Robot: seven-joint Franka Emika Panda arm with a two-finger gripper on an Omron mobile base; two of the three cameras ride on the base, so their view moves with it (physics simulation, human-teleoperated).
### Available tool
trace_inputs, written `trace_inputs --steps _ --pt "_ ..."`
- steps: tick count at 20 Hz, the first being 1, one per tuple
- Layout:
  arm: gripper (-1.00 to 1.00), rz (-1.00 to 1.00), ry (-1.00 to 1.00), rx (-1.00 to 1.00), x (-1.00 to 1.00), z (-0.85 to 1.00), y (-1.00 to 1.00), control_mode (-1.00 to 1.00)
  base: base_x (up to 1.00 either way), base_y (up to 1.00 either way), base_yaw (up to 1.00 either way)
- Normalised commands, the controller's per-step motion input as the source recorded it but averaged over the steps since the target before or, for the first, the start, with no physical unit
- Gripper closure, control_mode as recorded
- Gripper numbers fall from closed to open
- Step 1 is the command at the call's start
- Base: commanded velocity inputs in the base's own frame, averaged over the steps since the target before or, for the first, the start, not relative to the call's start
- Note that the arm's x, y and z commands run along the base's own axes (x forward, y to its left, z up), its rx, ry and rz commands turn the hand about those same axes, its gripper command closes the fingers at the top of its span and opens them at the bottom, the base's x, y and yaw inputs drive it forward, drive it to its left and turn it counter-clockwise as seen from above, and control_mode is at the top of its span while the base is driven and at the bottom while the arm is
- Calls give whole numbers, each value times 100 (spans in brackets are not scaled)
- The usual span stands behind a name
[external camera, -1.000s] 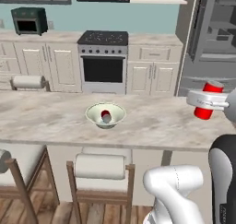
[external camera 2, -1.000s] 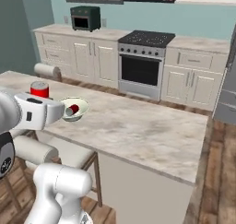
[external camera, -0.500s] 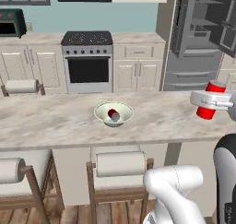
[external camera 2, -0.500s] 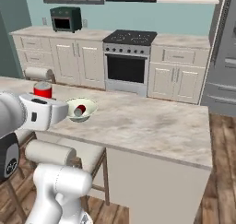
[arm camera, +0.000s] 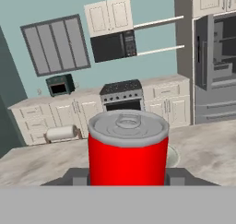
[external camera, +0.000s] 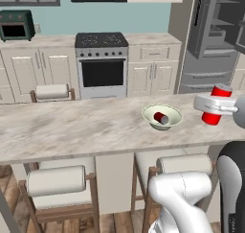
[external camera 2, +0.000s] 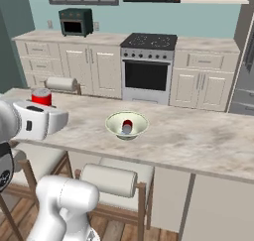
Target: Open the fridge, grab two sodas, and place both sodas inside the bowl with ice on the dining counter.
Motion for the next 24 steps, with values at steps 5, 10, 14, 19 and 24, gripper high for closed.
trace_inputs --steps 5,10,14,19,24 --pt "100 0 0 0 0 0 0 100 75 2 -8" --pt "100 -1 5 1 31 0 -11 -100 43 -5 -2" --pt "100 0 28 3 94 0 -27 -100 0 0 0" --pt "100 4 48 -1 100 -18 -3 -100 0 0 0" --pt "100 22 38 -9 86 -46 0 -100 0 0 0"
